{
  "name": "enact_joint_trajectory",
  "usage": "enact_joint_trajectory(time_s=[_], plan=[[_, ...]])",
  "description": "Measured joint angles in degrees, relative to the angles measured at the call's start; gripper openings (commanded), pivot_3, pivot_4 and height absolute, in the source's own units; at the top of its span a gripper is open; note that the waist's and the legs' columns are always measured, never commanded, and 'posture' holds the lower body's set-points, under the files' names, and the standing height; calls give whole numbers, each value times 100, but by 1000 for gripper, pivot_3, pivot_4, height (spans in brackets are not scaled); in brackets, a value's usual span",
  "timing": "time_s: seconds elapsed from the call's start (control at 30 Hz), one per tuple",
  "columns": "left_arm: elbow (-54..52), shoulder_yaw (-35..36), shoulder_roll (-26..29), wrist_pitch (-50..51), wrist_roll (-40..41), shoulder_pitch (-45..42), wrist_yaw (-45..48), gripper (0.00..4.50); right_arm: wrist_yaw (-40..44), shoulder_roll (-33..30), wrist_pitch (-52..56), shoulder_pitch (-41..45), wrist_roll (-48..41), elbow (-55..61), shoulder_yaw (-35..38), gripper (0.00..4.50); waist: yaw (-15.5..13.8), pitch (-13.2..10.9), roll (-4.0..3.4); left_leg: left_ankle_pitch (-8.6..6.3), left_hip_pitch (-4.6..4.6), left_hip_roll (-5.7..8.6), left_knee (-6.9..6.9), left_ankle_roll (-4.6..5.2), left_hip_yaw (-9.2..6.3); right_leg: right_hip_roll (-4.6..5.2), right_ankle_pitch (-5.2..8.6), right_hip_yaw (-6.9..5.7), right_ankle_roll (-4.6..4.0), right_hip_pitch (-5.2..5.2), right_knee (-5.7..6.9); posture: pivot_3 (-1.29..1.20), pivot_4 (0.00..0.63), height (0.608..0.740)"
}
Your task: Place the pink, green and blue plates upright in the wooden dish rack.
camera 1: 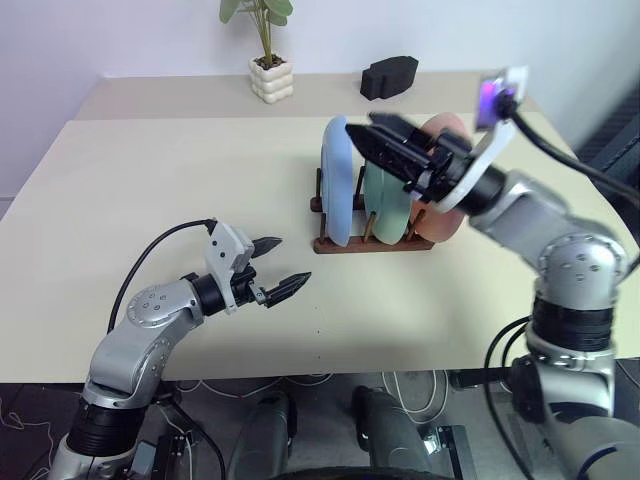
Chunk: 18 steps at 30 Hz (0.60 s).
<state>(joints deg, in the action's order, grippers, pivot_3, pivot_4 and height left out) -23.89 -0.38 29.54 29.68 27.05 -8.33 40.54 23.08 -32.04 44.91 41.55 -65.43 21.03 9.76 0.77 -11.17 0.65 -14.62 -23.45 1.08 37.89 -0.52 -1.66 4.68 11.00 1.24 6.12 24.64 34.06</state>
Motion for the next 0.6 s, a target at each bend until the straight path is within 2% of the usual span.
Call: enact_joint_trajectory(time_s=[0.07, 0.17, 0.3, 0.4, 0.6], plan=[[-9, -2, -21, -1, -1, 10, 1, 4500, 392, -387, -353, -47, 474, 0, 63, 4461, -14, 0, 0, 0, -1, 1, 0, 0, 11, 2, 0, 0, 0, -1, -3, 0, 150, 736], [-8, 8, -24, -18, -11, 83, -4, 4500, 775, -857, -836, -222, 1024, -413, 603, 4461, -19, 0, 3, 0, -1, 1, 1, 0, 14, 5, 0, 1, -1, -6, -9, 0, 150, 736], [96, -1, -40, -190, -85, 77, 0, 4500, 884, -1201, -1472, -623, 1735, -1542, 1271, 4461, -22, 1, 6, 0, -1, 5, 1, 0, 17, 5, 0, 1, -1, -6, -8, 0, 150, 736], [385, 19, -92, -383, -259, 70, -112, 4500, 834, -1245, -2108, -1169, 2464, -2608, 1647, 4461, -16, 3, 6, 0, 1, 8, 0, 0, 21, 4, 0, 3, -2, -6, -8, 0, 150, 736], [774, 202, -154, -720, -451, 141, -345, 4500, 1077, -1012, -3072, -2248, 3519, -3337, 1422, 4461, 38, 5, -6, -2, 12, 6, -4, 4, 31, -3, -2, 11, -1, -3, 4, 0, 150, 736]])
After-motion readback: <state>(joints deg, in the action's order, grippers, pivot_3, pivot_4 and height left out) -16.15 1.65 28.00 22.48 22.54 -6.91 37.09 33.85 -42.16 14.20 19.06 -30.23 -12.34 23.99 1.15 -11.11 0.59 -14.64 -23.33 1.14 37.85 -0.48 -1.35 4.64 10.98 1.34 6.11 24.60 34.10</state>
